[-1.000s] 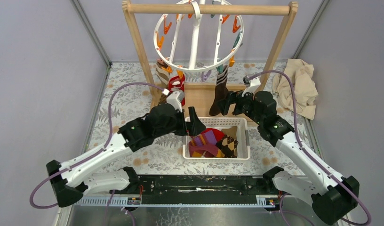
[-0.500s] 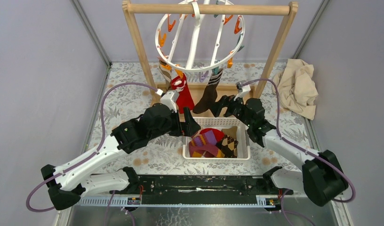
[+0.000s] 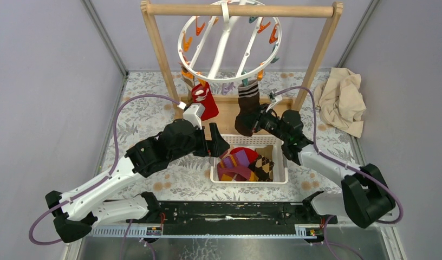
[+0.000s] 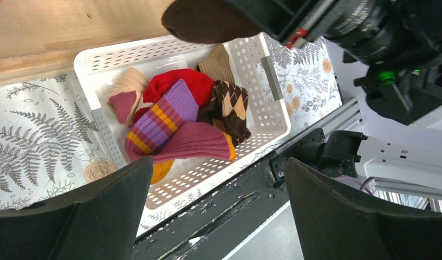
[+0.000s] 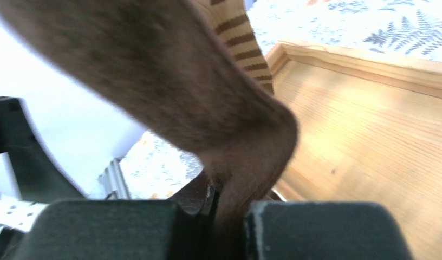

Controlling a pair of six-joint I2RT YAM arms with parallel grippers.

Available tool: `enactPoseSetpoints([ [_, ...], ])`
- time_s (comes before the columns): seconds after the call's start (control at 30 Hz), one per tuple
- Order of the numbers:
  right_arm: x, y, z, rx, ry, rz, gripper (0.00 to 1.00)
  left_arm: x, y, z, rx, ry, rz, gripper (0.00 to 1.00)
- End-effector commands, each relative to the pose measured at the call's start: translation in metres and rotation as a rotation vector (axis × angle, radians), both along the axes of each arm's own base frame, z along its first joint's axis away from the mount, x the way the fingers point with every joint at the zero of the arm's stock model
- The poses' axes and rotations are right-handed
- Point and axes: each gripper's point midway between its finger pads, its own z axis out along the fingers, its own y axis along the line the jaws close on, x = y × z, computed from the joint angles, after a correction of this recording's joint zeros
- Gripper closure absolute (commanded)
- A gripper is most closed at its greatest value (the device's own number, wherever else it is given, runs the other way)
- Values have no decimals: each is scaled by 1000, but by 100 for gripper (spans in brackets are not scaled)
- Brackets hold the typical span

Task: Remove the socks clipped to the hanger
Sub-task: Remove the sock from the hanger.

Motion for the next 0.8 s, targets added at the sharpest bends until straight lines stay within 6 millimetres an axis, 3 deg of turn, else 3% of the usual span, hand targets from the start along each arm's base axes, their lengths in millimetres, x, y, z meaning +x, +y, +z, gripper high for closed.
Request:
enactPoseSetpoints([
  [0.0, -28, 3, 72, 80, -117, 109, 93, 8, -1, 18, -19, -74, 4, 2],
  [0.3, -97, 15, 111, 274, 8, 436, 91, 13, -27, 21, -84, -112, -65, 2],
  [0.67, -132, 7, 135, 491, 112, 610, 91, 23, -45, 9, -132, -135, -73, 2],
  [0.77, -136, 6, 139, 512, 126, 637, 90, 22, -54, 13, -186, -149, -98, 2],
])
